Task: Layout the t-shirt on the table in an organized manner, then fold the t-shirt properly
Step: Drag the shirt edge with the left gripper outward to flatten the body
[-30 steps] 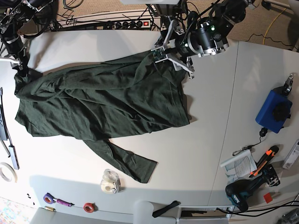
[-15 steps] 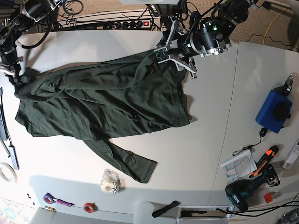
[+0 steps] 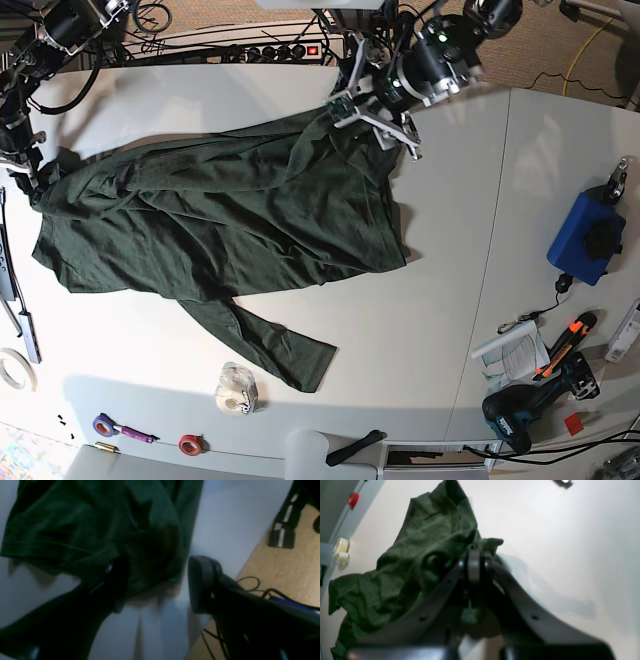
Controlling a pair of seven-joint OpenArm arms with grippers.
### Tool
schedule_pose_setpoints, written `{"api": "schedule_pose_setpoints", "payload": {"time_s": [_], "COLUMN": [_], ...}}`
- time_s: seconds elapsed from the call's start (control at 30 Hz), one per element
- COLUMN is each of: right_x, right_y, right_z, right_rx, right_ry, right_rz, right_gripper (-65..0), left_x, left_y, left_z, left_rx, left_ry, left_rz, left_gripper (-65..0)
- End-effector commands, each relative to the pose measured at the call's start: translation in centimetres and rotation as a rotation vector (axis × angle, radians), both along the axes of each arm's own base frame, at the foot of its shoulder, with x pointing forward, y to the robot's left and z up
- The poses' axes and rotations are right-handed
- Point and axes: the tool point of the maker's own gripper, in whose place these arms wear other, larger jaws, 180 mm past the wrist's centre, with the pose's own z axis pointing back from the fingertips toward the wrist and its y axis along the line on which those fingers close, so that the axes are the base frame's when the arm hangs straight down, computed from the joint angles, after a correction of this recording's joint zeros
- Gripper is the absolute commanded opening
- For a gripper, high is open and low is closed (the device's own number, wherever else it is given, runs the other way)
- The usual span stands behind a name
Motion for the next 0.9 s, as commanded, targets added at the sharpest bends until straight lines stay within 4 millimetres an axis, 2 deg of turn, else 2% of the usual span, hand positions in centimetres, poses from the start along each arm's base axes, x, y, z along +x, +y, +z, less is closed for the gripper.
{"api": "schedule_pose_setpoints", "payload": {"time_s": [0.0, 0.1, 0.2, 0.37, 0.43, 0.57, 0.67, 0.87], "right_x": [0.8, 0.8, 0.8, 0.8, 0.8, 0.8, 0.8, 0.3], "right_y": [-1.1, -1.1, -1.1, -1.1, -1.1, -1.1, -1.6, -2.6], "right_z": [2.4, 2.4, 2.4, 2.4, 2.4, 2.5, 3.0, 4.2], "right_rx": [-0.053, -0.053, -0.053, -0.053, -0.053, -0.055, -0.067, -0.096], "right_ry": [-0.053, -0.052, -0.052, -0.050, -0.050, -0.050, -0.040, 0.038], "right_rz": [0.001, 0.004, 0.004, 0.004, 0.004, 0.005, 0.011, 0.070], "right_gripper": [-65.0, -65.0, -65.0, -65.0, -65.0, -65.0, -65.0, -65.0], "left_x": [-0.2, -0.9, -1.2, 0.2, 0.5, 0.4, 0.5, 1.0], "left_y": [-0.8, -1.3, -1.5, 0.2, 0.7, 1.7, 3.4, 8.3], "left_z": [0.6, -0.1, -2.3, -5.9, -6.7, -7.1, -7.5, -8.2], "left_rx": [-0.020, 0.024, 0.095, 0.278, 0.326, 0.385, 0.453, 0.550], "left_ry": [-0.024, -0.062, -0.077, -0.139, -0.146, -0.133, -0.135, -0.161], "left_rz": [-0.020, -0.036, -0.051, -0.026, -0.018, -0.007, 0.003, 0.041], "left_gripper": [-27.4, -27.4, -27.4, -28.2, -35.5, -65.0, -65.0, -65.0]}}
